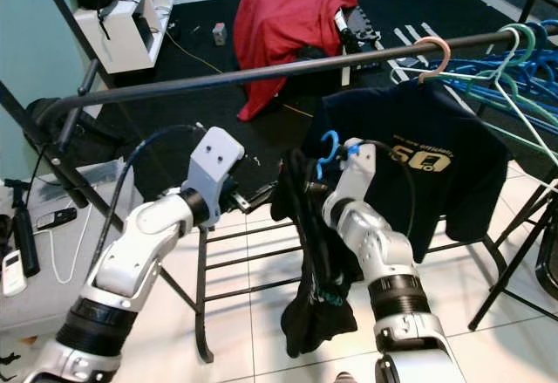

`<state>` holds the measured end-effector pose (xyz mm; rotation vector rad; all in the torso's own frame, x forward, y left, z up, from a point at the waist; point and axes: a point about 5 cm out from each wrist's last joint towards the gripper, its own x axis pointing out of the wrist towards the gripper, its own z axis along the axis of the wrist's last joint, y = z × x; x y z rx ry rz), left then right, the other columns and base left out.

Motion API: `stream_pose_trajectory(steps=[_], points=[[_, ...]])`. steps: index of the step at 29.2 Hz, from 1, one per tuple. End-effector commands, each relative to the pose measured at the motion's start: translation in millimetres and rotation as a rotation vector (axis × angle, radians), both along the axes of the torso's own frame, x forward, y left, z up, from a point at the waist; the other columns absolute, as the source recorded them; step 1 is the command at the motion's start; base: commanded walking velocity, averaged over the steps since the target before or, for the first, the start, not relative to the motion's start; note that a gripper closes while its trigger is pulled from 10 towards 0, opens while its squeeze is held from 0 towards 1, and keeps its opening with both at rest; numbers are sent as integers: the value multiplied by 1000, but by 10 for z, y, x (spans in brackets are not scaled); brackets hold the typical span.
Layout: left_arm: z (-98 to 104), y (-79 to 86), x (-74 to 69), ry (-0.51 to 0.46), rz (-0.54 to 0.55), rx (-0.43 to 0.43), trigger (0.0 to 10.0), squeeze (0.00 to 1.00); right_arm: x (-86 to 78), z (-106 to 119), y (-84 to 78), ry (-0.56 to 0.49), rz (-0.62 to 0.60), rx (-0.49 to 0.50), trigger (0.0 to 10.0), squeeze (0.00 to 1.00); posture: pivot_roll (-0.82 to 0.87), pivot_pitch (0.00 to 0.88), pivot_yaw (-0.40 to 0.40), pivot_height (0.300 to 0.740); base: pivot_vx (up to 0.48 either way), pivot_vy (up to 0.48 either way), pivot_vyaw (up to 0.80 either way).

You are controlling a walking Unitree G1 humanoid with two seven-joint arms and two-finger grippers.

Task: Hang hanger

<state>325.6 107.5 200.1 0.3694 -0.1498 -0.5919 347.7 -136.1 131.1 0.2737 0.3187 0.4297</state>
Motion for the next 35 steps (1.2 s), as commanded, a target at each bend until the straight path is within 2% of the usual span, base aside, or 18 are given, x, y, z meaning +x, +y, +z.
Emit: stream_pose_trajectory(steps=[1,2,3,4,6,8,10,12,16,20,22,24,26,27,28,30,31,35], points=[[-76,183,21,7,42,36,10000,0,-71,50,35,-73,133,-22,0,0,-70,102,44,740,0,0,0],[-76,183,21,7,42,36,10000,0,-71,50,35,-73,133,-22,0,0,-70,102,44,740,0,0,0],[-83,264,30,5,38,44,10000,0,-160,67,-28,-153,238,-82,0,0,-74,104,47,740,0,0,0],[-83,264,30,5,38,44,10000,0,-160,67,-28,-153,238,-82,0,0,-74,104,47,740,0,0,0],[-107,331,16,14,-2,38,10000,0,-332,75,-153,-259,410,-182,0,0,-82,108,56,740,0,0,0],[-107,331,16,14,-2,38,10000,0,-332,75,-153,-259,410,-182,0,0,-82,108,56,740,0,0,0],[-116,316,2,19,-27,32,10000,0,-418,85,-191,-301,497,-216,0,0,-81,113,57,740,0,0,0],[-116,316,2,19,-27,32,10000,0,-418,85,-191,-301,497,-216,0,0,-81,113,57,740,0,0,0],[-114,281,-25,13,-93,31,10000,0,-560,161,-319,-452,725,-424,0,0,-79,122,58,740,0,0,0],[-109,294,-29,9,-116,22,10000,0,-577,190,-363,-468,761,-439,0,0,-79,122,58,740,0,0,0],[-108,319,-33,16,-144,11,10000,0,-603,213,-416,-481,805,-450,0,0,-80,125,62,740,0,0,0],[-96,376,-36,40,-196,-22,10000,0,-673,300,-465,-528,898,-443,0,0,-85,124,64,740,0,0,0],[-96,376,-36,40,-196,-22,10000,0,-673,300,-465,-528,898,-443,0,0,-85,124,64,740,0,0,0],[-103,396,-50,49,-227,-19,10000,0,-720,345,-474,-556,953,-452,0,0,-87,124,62,740,0,0,0],[-103,396,-50,49,-227,-19,10000,0,-720,345,-474,-556,953,-452,0,0,-87,124,62,740,0,0,0],[-125,403,-79,61,-264,0,10000,0,-748,387,-483,-575,989,-460,0,0,-89,126,61,740,0,0,0],[-223,421,-140,90,-310,65,10000,0,-751,444,-521,-594,1001,-473,0,0,-89,128,59,740,0,0,0],[-223,421,-140,90,-310,65,10000,0,-751,444,-521,-594,1001,-473,0,0,-89,128,59,740,0,0,0]])
